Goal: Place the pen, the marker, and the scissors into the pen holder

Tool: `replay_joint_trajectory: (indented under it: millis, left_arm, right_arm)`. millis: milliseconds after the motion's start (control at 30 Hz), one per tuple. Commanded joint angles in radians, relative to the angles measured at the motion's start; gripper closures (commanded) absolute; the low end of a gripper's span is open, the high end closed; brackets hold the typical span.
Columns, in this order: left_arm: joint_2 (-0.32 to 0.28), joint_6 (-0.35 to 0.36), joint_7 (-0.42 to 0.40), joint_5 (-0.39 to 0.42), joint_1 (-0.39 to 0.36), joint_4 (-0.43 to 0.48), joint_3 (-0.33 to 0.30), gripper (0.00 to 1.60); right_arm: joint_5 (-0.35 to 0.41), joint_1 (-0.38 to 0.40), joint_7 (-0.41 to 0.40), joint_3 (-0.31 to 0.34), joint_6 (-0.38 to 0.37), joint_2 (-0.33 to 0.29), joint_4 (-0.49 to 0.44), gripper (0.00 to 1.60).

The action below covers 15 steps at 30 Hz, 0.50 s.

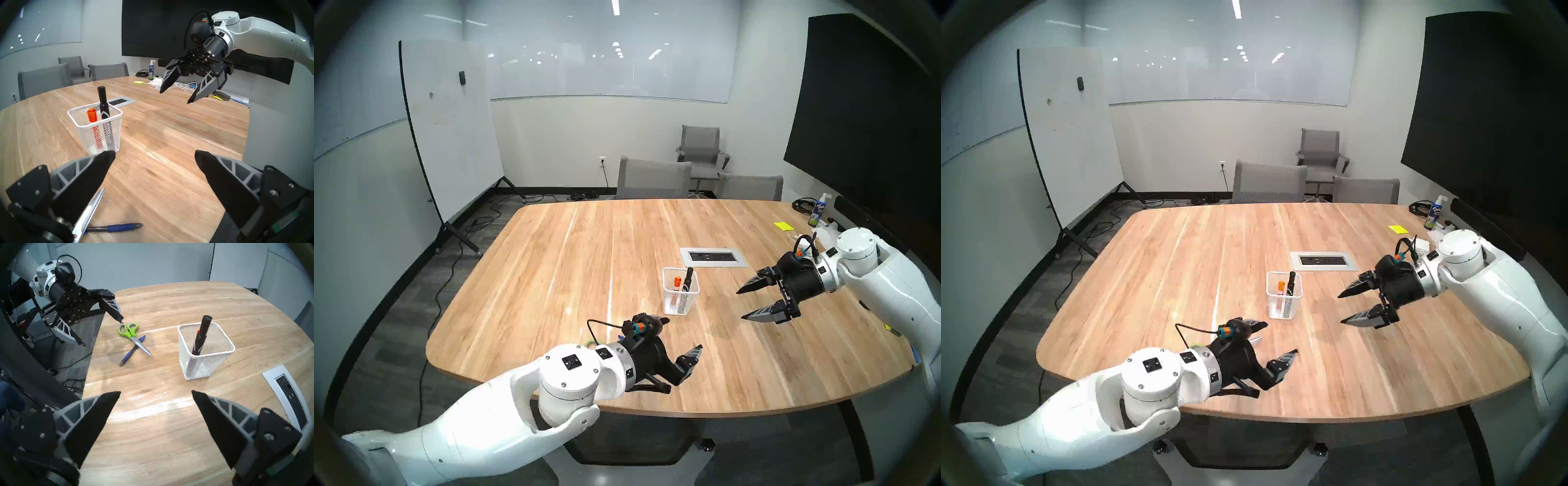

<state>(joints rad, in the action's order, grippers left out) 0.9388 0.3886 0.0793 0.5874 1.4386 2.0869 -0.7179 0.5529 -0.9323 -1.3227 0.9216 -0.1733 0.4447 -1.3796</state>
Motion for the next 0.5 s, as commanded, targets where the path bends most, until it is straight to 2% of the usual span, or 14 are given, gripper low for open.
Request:
replay_joint_trajectory:
  millis: [0,100,467]
  left_arm:
    - [0.007,-0.007,0.002,0.002,-0.002,0.025,-0.005,0.0]
    - [0.007,-0.02,-0.003,0.001,-0.001,0.023,-0.006,0.0]
    - [0.038,0.004,0.001,0.017,-0.01,0.013,0.002,0.0]
  right_arm:
    - [0.002,0.011,-0.005,0.009,-0.004,-0.008,-0.005,0.0]
    - [0.002,0.011,-0.005,0.009,-0.004,-0.008,-0.005,0.0]
    - [0.001,0.011,-0.006,0.01,-0.004,-0.007,-0.005,0.0]
